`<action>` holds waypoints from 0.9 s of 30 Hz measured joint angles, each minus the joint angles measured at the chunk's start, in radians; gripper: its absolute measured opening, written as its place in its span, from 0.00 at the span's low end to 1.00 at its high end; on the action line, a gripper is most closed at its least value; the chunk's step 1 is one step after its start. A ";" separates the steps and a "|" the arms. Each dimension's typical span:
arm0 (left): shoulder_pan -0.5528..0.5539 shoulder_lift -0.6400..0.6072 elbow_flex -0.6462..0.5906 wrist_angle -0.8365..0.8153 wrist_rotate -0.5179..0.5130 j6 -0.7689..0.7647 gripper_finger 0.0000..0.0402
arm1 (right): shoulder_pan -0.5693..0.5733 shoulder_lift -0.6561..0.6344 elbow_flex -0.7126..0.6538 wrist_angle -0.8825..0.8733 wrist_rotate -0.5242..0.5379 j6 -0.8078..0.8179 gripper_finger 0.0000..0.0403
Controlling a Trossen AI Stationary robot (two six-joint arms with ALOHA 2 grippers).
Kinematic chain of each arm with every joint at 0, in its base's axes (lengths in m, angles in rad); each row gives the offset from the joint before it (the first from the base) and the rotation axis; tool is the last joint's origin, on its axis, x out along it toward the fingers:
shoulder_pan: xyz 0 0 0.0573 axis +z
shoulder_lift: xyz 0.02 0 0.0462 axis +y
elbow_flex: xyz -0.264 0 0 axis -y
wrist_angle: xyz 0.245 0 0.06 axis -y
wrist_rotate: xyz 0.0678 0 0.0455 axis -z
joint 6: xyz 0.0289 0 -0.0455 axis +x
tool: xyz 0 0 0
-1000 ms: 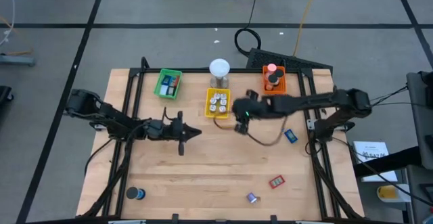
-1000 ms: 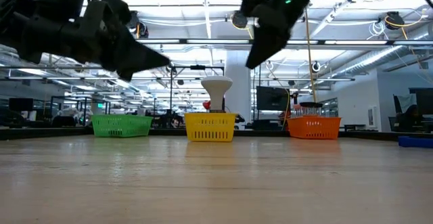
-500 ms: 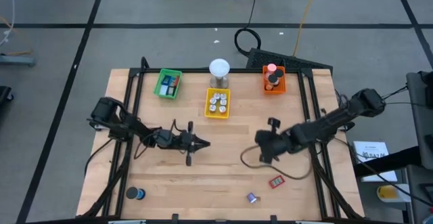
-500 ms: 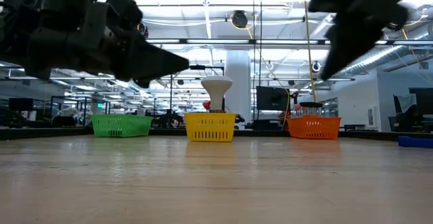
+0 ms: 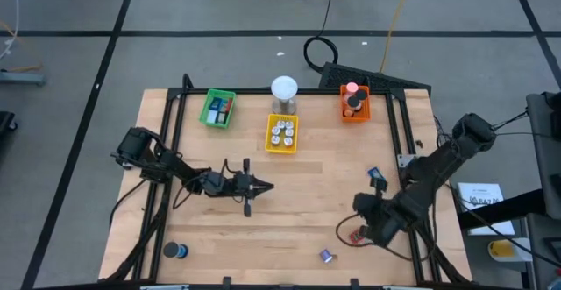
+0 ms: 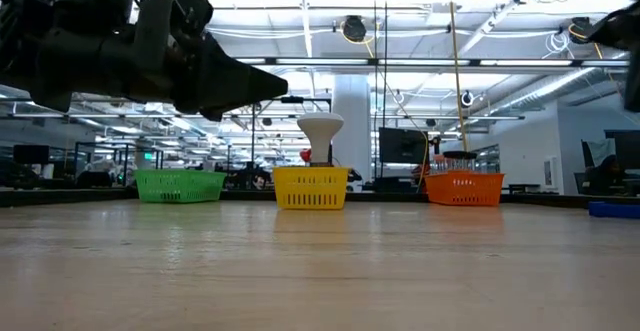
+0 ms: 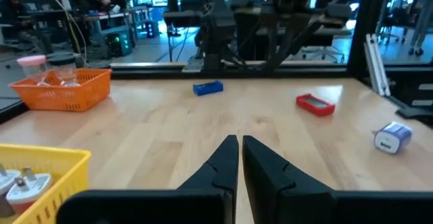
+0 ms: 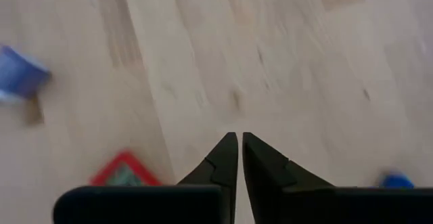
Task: Pick & Place Office items
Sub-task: Put the red digital clock into the green bin
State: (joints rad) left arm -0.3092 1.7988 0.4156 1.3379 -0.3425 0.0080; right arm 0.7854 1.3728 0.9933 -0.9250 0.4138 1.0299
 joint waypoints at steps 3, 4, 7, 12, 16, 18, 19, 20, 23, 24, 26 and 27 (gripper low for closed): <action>0.000 0.000 0.000 -0.015 0.000 -0.002 0.06 | 0.059 0.044 0.061 -0.088 -0.026 0.067 0.08; 0.000 0.000 0.000 -0.020 -0.001 -0.003 0.06 | 0.074 0.064 0.085 -0.108 -0.029 0.070 0.09; 0.000 0.000 0.000 -0.039 0.000 -0.009 0.06 | 0.123 0.131 0.141 -0.139 -0.074 0.077 0.17; 0.000 0.000 0.000 -0.056 0.000 -0.017 0.06 | 0.170 0.217 0.166 -0.130 -0.155 0.108 0.35; 0.000 0.000 0.000 -0.056 0.000 -0.014 0.06 | 0.196 0.258 0.167 -0.133 -0.171 0.098 0.51; 0.000 0.000 0.000 -0.056 0.000 -0.013 0.06 | 0.199 0.271 0.167 -0.133 -0.171 0.070 0.58; 0.000 0.000 0.000 -0.056 0.000 -0.013 0.06 | 0.198 0.276 0.167 -0.133 -0.163 0.053 0.60; 0.000 0.000 0.000 -0.056 0.000 -0.013 0.06 | 0.196 0.280 0.167 -0.132 -0.156 0.034 0.63; 0.001 0.000 0.000 -0.056 0.000 -0.013 0.06 | 0.177 0.293 0.166 -0.115 -0.160 -0.023 0.67; 0.001 0.000 0.000 -0.057 0.000 -0.013 0.06 | 0.169 0.296 0.165 -0.107 -0.170 -0.041 0.67; 0.001 0.000 0.000 -0.061 0.000 -0.013 0.06 | 0.154 0.296 0.145 -0.066 -0.190 -0.076 0.67; 0.001 0.000 -0.001 -0.064 0.000 -0.013 0.06 | 0.146 0.296 0.129 -0.037 -0.204 -0.095 0.66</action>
State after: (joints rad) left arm -0.3084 1.7988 0.4151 1.2743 -0.3428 -0.0048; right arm 0.9312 1.6688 1.1222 -0.9619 0.2102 0.9349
